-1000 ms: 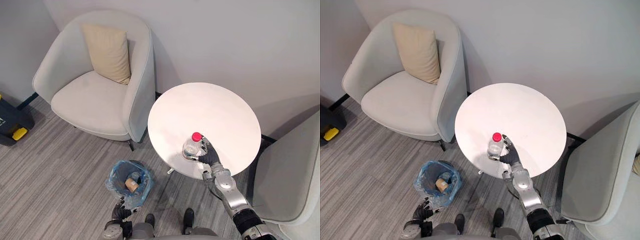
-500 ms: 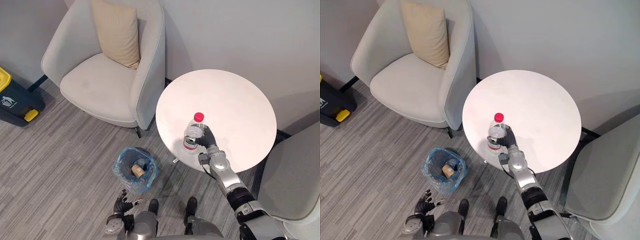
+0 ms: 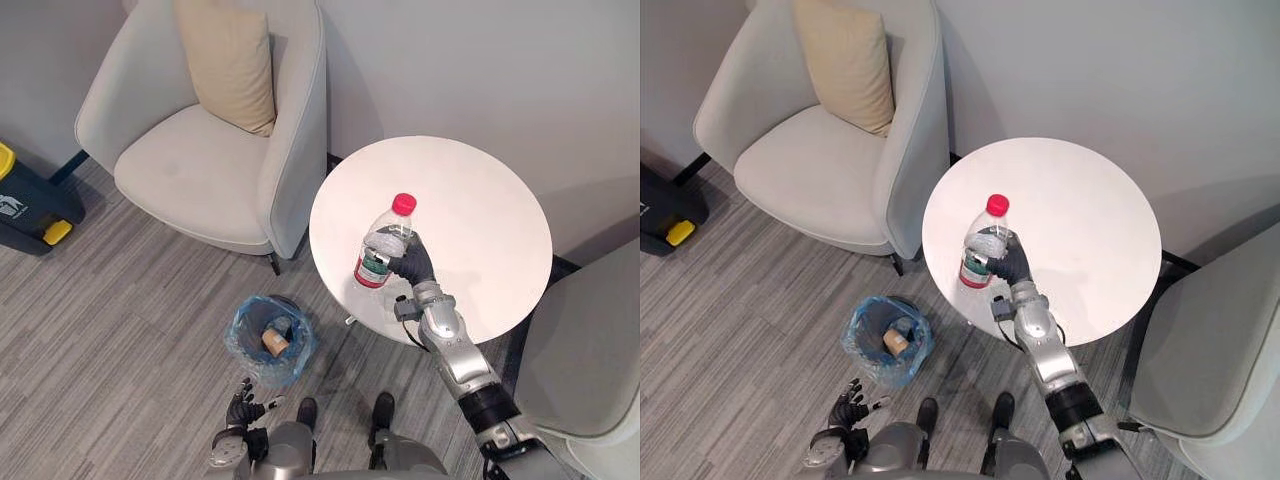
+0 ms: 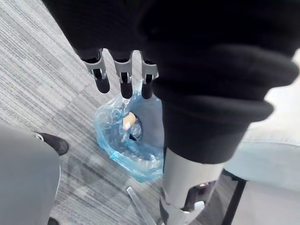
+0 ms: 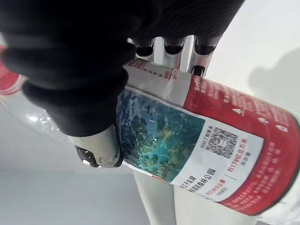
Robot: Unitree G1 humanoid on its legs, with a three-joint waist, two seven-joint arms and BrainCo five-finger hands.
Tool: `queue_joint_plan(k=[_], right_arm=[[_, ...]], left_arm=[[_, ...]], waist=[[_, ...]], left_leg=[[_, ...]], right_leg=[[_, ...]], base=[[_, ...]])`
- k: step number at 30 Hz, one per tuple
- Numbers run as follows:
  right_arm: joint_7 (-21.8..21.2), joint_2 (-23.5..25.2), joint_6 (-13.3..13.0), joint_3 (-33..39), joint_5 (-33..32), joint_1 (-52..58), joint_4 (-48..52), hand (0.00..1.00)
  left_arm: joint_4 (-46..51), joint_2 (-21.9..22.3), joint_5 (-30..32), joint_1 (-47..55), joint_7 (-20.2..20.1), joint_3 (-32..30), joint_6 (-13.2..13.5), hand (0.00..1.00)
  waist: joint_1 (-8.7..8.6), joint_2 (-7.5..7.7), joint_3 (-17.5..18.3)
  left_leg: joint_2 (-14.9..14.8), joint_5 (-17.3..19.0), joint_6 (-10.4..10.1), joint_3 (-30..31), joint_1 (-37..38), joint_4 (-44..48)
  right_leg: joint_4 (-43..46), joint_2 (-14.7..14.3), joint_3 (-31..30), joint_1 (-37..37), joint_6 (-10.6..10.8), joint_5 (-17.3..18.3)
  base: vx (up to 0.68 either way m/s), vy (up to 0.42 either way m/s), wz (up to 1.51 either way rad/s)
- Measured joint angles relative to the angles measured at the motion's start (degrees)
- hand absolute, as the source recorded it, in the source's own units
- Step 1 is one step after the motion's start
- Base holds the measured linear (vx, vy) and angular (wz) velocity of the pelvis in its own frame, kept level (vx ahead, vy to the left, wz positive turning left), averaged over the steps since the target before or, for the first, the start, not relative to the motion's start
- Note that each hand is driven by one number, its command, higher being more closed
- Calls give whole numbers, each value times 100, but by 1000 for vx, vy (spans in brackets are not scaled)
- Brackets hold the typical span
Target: Gather rubbish on tea table into small bin, then transfer packed bag to large trash can.
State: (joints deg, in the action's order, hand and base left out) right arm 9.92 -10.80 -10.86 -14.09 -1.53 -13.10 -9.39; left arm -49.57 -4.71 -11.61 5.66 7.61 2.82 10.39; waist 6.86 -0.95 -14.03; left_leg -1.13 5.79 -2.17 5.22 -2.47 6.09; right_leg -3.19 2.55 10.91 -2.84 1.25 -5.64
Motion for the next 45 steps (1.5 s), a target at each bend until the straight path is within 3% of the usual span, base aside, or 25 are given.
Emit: queue_joint_plan(k=[5,12,24,32,33,35,37,45], right_arm=[[-14,25,-32,-3,337,771,996,100],[-32,40,-209,-22,623,1436,1510,100],[-34,69,-238,-47,1371,2288,1778,100],[0,17,-239,-46,1400,2512,1922,100],[11,-5,-237,-39,1400,2511,1920,100],[83,-98,-235,-12,1402,2441,1918,100],[213,-159,-232,4,1419,2292,1905,100],[256,-65,-195,-1,1541,2059,1905,100]], left_arm=[[-5,-7,8,34,-11,-2,-9,0],[-94,-63,20,76,-23,2,-13,0],[-299,-114,107,58,-20,230,-15,0],[-413,-178,111,2,-19,566,2,0],[-427,-164,114,-6,-19,583,-2,0],[-432,-115,130,-9,-18,625,5,0],[-430,-93,141,28,-14,678,5,0],[-421,-152,273,-4,2,730,7,0]], waist=[[-73,20,11],[-276,109,96],[-309,104,329],[-438,-29,372],[-451,-67,399],[-475,-125,426],[-460,-223,496],[-443,-139,506]], left_leg=[[-8,1,1,5,132,-21],[-53,0,0,-15,273,-70],[-64,-3,-6,2,494,-140],[2,-61,-20,477,97,92],[-198,12,252,-158,39,68],[-570,-61,422,-1408,23,85],[-905,-88,460,-2538,-26,285],[-644,-143,266,-2584,-167,394]], right_leg=[[-30,-12,-7,146,1,0],[-158,-63,-27,299,-2,-39],[-243,-69,5,581,-1,-42],[-109,69,801,651,-20,165],[-51,117,1010,656,-8,225],[105,239,1259,644,52,339],[372,379,1443,558,146,549],[646,728,1500,428,326,606]], base=[[-42,2,0],[-18,-5,-2],[-20,3,1],[-72,-8,52],[-62,1,87],[5,15,80],[77,106,59],[90,103,21]])
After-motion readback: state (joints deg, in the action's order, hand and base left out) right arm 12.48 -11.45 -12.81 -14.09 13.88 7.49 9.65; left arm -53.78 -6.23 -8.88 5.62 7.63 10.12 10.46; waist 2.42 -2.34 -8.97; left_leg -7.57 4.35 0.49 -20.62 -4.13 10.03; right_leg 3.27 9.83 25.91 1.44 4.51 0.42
